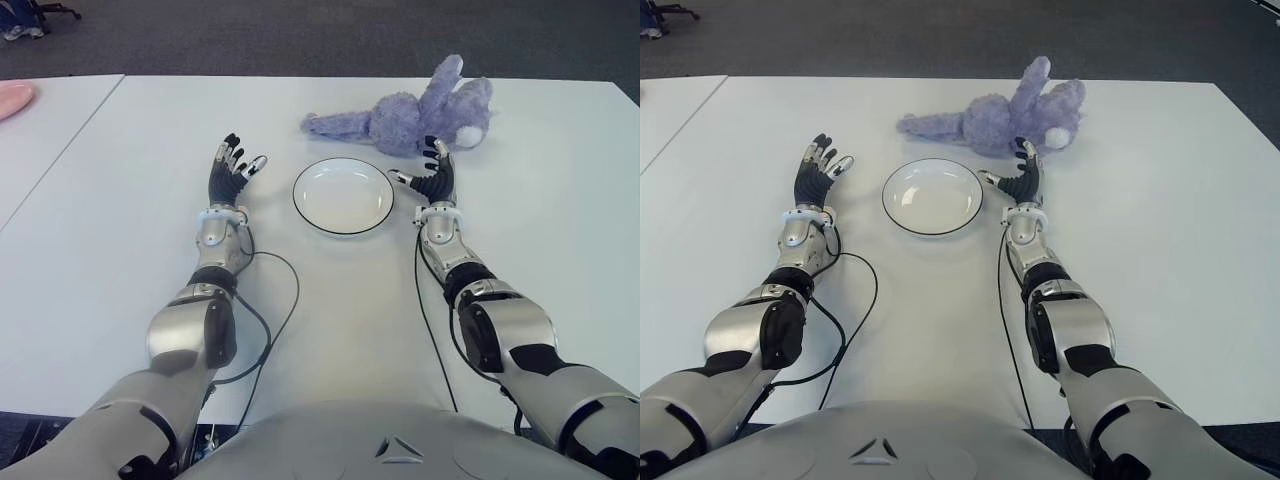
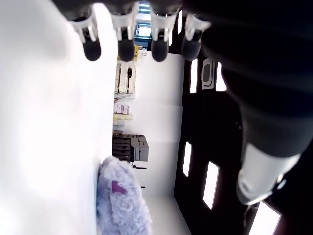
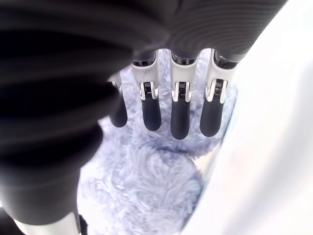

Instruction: Put the doll into the plate.

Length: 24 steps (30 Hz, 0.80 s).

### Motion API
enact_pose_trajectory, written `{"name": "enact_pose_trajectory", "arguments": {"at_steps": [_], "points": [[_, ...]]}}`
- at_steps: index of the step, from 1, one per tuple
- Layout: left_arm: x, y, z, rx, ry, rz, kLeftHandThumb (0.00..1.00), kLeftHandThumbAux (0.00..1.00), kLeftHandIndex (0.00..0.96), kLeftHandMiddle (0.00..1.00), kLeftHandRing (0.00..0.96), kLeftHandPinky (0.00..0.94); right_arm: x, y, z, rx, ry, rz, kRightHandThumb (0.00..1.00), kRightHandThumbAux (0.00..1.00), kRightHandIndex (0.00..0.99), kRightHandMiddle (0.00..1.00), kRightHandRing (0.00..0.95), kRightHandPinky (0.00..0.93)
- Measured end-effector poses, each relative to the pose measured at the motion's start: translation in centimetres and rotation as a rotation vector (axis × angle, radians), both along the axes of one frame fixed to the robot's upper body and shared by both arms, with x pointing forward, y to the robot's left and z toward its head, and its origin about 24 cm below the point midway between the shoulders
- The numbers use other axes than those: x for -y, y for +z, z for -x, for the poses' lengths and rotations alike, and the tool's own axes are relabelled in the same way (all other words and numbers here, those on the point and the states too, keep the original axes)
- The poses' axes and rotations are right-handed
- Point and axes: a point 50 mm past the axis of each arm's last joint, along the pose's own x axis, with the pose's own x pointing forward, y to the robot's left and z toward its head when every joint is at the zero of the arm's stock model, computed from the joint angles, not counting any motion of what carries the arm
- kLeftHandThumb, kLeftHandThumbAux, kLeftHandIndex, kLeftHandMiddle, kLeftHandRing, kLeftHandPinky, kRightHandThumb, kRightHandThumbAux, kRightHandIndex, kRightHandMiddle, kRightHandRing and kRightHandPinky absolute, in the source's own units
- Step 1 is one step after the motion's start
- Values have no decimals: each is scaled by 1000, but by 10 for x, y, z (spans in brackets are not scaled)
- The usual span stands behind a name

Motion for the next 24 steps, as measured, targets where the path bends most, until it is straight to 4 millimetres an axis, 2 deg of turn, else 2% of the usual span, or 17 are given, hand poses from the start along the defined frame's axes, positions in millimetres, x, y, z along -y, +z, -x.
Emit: {"name": "enact_pose_trajectory", "arguments": {"at_steps": [5, 17, 24], "points": [[0, 0, 0, -3, 0, 0, 0, 743, 13, 37, 30, 56, -2, 6, -2, 46, 9, -20, 0, 845, 170, 217, 215, 233], [0, 0, 0, -4, -2, -3, 0, 732, 11, 38, 30, 54, -6, 19, -1, 178, 32, -58, 7, 758, 158, 239, 236, 230], [0, 0, 0, -5, 0, -8, 0, 730, 10, 33, 28, 52, -8, 22, 0, 212, 50, -74, 37, 761, 143, 228, 222, 211]]}}
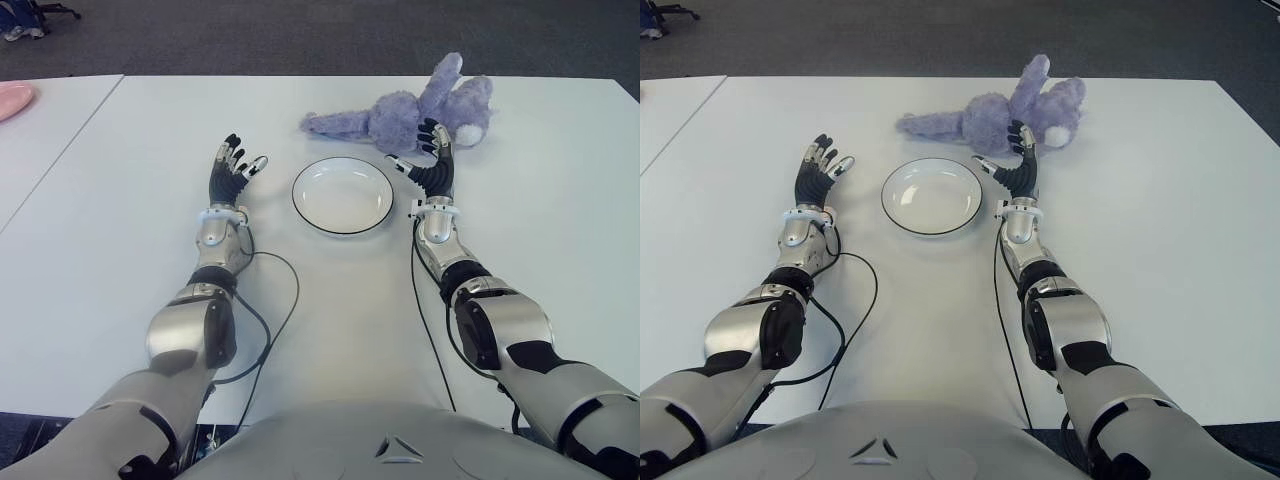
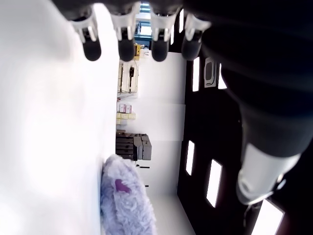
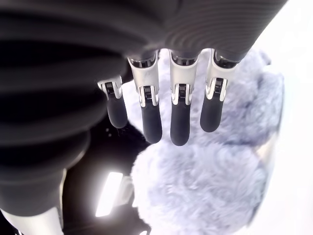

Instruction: Put the doll into the plate.

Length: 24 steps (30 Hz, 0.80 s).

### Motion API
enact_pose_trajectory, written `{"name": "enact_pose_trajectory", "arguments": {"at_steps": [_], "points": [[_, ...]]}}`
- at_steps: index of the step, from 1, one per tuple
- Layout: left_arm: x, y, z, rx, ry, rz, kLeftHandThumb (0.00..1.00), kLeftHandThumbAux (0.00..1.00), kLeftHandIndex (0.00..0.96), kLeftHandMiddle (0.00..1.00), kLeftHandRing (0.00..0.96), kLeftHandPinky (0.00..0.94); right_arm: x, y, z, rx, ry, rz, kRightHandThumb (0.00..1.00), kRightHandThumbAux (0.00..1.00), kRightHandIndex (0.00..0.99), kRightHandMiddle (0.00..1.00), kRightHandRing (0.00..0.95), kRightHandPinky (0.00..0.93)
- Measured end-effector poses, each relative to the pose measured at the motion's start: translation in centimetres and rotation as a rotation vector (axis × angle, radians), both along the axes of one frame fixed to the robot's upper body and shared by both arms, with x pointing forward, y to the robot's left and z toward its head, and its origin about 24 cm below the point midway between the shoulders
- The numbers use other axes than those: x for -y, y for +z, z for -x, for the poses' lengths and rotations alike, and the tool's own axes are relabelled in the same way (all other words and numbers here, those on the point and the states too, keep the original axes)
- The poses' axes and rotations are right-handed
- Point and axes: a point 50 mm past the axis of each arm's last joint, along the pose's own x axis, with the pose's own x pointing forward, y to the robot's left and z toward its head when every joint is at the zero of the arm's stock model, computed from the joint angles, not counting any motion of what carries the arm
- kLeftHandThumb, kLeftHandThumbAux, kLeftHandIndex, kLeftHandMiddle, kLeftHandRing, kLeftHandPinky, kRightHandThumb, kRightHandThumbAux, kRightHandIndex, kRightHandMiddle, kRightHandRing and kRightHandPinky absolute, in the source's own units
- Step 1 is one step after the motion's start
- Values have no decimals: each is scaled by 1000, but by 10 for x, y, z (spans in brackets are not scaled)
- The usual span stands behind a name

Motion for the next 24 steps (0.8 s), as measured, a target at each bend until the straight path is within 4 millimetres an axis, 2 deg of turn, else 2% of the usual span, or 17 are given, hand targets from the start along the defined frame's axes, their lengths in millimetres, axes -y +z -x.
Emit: {"name": "enact_pose_trajectory", "arguments": {"at_steps": [18, 24], "points": [[0, 0, 0, -2, 1, -7, 0, 721, 11, 33, 28, 51, -1, 3, -1, 8, 53, 10, 30, 748, 151, 218, 196, 191], [0, 0, 0, -6, 1, -6, 0, 713, 12, 34, 28, 56, 7, 15, -9, 30, 43, 49, 15, 774, 156, 224, 199, 171]]}}
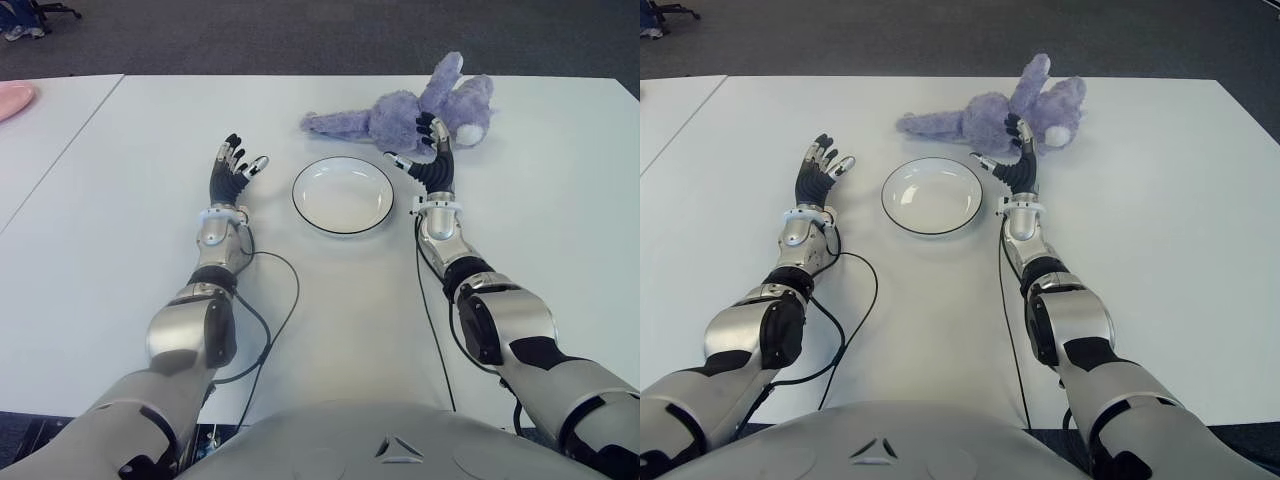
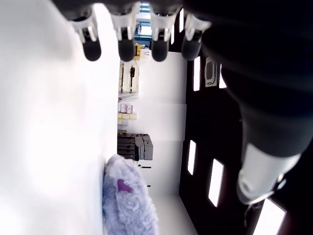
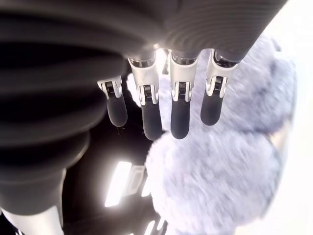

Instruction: Put the doll into the plate.

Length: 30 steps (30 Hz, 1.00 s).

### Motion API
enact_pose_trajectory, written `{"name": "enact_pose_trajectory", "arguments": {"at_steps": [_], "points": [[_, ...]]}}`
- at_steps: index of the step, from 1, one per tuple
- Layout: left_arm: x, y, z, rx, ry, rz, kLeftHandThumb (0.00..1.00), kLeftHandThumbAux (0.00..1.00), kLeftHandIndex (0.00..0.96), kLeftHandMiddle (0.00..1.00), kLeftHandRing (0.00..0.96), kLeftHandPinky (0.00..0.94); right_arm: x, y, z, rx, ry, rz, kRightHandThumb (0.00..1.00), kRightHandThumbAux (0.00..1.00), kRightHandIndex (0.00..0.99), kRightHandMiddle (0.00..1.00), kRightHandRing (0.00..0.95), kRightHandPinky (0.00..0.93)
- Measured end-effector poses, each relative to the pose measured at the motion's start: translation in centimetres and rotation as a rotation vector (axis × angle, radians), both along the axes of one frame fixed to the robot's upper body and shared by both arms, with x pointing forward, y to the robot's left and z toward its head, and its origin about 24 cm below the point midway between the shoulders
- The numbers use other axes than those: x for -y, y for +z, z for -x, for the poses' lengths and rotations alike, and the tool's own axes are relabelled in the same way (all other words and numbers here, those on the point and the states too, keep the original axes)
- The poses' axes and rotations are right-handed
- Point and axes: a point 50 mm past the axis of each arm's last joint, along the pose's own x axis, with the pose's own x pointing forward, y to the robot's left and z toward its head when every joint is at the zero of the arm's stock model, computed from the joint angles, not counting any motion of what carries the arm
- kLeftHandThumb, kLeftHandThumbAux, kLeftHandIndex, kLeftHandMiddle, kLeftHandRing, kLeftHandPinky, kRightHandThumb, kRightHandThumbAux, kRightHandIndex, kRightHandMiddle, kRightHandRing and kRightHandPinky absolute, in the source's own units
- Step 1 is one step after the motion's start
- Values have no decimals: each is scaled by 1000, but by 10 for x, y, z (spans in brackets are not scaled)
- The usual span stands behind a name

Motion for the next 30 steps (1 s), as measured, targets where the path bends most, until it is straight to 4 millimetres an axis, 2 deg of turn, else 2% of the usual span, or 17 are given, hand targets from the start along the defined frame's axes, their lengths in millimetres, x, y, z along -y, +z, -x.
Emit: {"name": "enact_pose_trajectory", "arguments": {"at_steps": [6, 16, 24, 30], "points": [[0, 0, 0, -1, 2, 1, 0, 710, 13, 36, 30, 58, 10, 22, -11, 56, -21, 42, 3, 752, 160, 221, 188, 129], [0, 0, 0, -1, 2, 1, 0, 715, 16, 38, 32, 58, 30, 50, -21, 100, -47, 163, 25, 653, 161, 181, 142, 83], [0, 0, 0, -2, 3, 2, 0, 716, 13, 35, 31, 55, 48, 70, -24, 155, -94, 270, 54, 674, 163, 141, 109, 78], [0, 0, 0, -4, 3, 3, 0, 688, 12, 35, 31, 55, 53, 75, -24, 168, -106, 301, 73, 692, 156, 118, 86, 54]]}}
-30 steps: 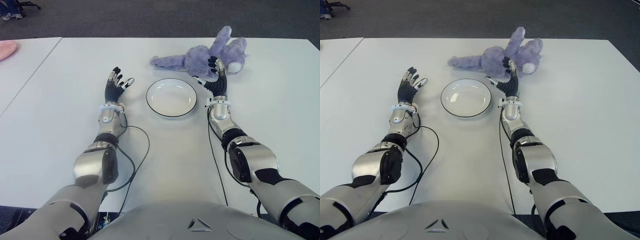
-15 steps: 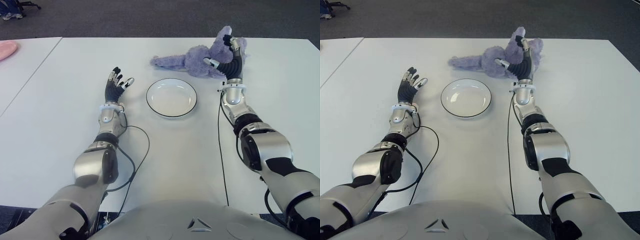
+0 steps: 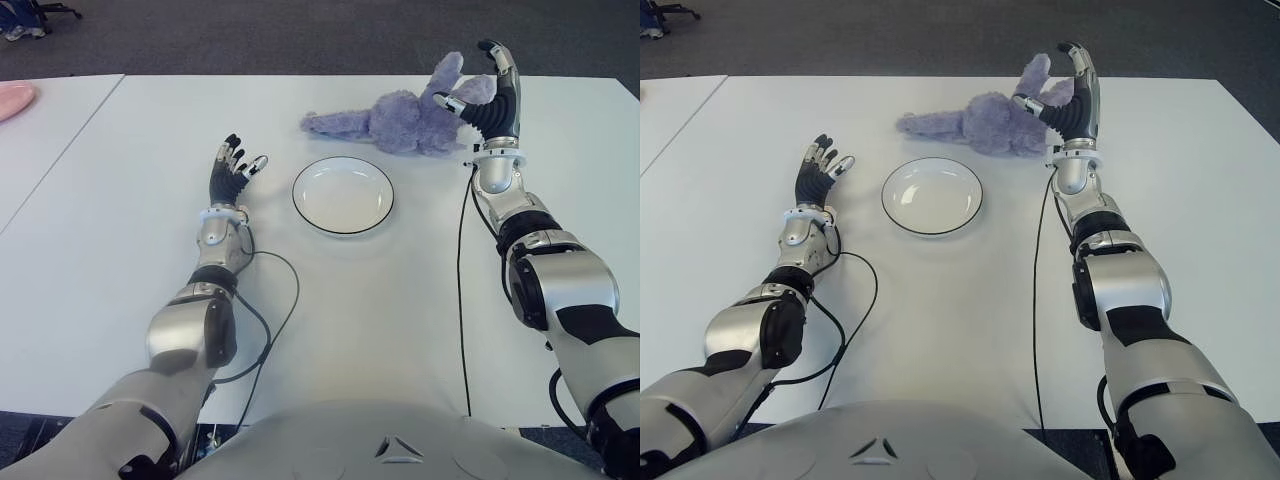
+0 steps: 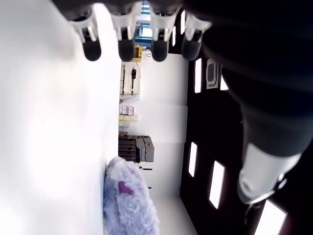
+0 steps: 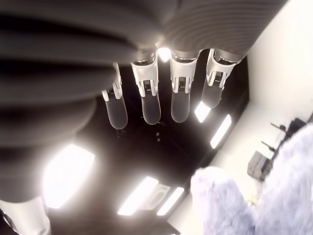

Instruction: Put the doll into the plate.

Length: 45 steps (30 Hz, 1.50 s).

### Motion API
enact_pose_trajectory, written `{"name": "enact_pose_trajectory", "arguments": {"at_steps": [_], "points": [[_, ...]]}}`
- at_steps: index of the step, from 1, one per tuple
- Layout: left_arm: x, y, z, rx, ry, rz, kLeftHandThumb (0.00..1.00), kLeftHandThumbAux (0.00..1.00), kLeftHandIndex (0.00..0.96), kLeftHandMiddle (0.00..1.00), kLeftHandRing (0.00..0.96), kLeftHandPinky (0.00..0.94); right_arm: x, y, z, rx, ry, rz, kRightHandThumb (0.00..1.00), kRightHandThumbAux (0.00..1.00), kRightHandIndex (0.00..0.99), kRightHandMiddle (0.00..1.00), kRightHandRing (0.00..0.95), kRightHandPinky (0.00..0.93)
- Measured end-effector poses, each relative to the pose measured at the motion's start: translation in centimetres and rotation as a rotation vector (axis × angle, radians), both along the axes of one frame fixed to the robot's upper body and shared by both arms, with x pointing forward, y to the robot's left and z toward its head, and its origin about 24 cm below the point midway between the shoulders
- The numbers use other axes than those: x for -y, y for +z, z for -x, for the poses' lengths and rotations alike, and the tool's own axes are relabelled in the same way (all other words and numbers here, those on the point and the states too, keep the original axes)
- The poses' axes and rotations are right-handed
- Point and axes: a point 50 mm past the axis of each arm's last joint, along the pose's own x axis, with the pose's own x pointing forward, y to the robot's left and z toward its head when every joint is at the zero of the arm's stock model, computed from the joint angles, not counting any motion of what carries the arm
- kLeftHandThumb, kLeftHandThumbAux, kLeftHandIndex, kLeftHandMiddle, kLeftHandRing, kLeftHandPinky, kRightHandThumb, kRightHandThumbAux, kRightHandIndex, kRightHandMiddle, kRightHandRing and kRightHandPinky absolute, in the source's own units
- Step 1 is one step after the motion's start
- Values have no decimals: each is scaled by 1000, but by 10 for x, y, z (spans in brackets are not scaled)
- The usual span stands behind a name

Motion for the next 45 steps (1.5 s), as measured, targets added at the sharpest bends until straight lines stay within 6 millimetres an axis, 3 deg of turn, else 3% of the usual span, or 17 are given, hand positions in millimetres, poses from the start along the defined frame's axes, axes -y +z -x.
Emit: {"name": "enact_pose_trajectory", "arguments": {"at_steps": [18, 27, 37, 45], "points": [[0, 0, 0, -3, 2, 1, 0, 587, 12, 41, 33, 46, 2, -1, -2, -32, -15, 48, 114, 732, 163, 112, 79, 79], [0, 0, 0, 2, 16, 29, 0, 540, 16, 48, 39, 54, 13, -10, -1, -125, -62, 248, 62, 757, 188, 118, 94, 89], [0, 0, 0, 8, 23, 62, 0, 505, 14, 55, 44, 59, 29, -23, 0, -268, -125, 501, 99, 781, 201, 99, 68, 42], [0, 0, 0, 8, 25, 67, 0, 483, 13, 58, 45, 57, 33, -27, -1, -327, -142, 660, 110, 787, 208, 97, 68, 63]]}}
